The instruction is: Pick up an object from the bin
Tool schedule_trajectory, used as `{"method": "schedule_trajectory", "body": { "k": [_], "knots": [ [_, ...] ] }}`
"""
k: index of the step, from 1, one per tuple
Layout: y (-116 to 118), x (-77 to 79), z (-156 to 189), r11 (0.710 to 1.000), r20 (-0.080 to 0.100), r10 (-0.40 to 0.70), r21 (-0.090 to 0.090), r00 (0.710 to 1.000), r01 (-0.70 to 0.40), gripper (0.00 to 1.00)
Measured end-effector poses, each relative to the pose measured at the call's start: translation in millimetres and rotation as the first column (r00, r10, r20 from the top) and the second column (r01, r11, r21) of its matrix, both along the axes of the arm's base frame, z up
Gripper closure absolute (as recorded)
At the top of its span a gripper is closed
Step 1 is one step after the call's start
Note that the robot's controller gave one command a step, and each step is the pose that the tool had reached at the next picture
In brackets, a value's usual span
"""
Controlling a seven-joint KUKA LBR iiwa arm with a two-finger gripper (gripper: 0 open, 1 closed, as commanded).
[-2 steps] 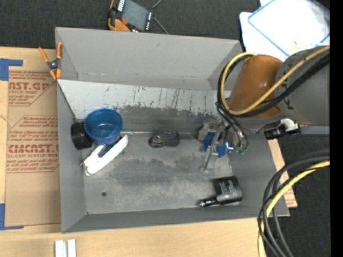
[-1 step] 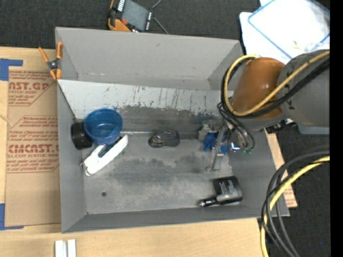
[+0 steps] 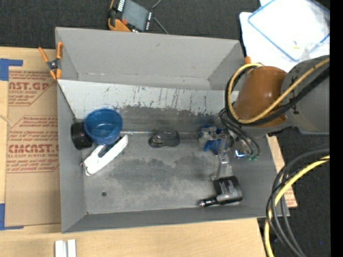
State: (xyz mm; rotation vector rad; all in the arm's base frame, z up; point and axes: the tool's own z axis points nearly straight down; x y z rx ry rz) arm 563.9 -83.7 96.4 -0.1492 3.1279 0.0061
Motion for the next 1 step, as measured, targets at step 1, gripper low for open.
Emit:
{"method": "schedule_trajectory", "body": {
  "k": [1],
  "knots": [
    [24.6,24.6,3.9,0.999,0.003,0.034,-0.001,0.999,-0.034,0.00]
  ]
}}
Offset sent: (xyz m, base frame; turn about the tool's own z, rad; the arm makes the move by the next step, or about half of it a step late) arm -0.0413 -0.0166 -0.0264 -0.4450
